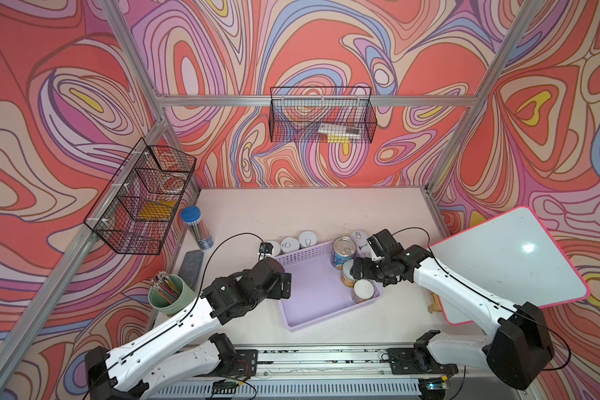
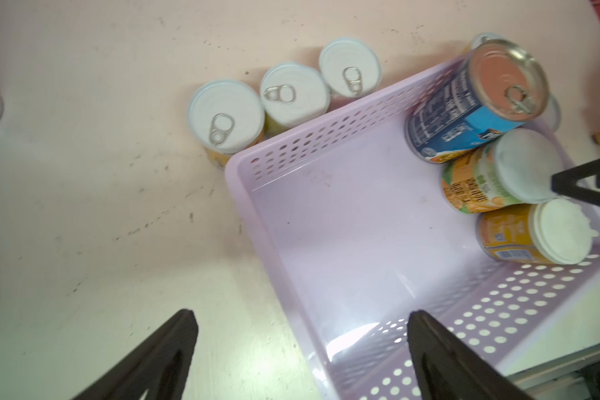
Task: Put the canned food in the basket
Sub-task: Place the canned food in the basket, then adjust the basket at the center of the board.
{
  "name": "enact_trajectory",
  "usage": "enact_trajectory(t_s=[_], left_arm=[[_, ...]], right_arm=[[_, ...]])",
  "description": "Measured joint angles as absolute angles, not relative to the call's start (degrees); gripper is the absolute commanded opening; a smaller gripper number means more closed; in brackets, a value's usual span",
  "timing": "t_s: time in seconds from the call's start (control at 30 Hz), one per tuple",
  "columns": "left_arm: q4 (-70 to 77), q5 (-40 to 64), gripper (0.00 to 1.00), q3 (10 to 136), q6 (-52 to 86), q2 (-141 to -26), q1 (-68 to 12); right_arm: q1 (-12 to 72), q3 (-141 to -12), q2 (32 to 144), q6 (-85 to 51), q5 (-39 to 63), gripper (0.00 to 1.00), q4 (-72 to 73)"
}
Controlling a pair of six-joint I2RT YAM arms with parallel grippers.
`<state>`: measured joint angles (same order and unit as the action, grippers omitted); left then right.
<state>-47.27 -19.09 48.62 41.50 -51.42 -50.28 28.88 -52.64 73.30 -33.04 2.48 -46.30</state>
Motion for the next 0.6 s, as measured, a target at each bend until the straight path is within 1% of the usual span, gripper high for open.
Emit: enact_trajectory(t_s=[0.1, 0.2, 0.3, 0.37, 0.6], left_arm=[[-50.5, -19.7, 0.99, 47.1, 44.1, -51.2, -50.3], [-50.3, -18.5, 0.99, 44.2, 45.8, -52.6, -49.9], [-47.6, -15.5, 0.99, 41.0, 46.5, -54.9, -48.7], [-45.1, -13.4, 0.97, 39.7, 46.6, -56.9, -47.9], [-35.6, -7.1, 0.90, 39.4, 45.7, -64.2, -45.6]], right_arm=[[28.7, -52.5, 74.4, -32.6, 1.6, 0.98, -45.9], [28.6, -52.4, 75.3, -32.5, 0.8, 0.98, -45.8], [28.6, -52.0, 75.4, -32.4, 1.1, 0.98, -45.1], [28.6, -51.6, 75.4, -32.1, 1.8, 0.98, -44.3], [28.4, -50.6, 75.4, -31.6, 4.3, 0.98, -42.3]])
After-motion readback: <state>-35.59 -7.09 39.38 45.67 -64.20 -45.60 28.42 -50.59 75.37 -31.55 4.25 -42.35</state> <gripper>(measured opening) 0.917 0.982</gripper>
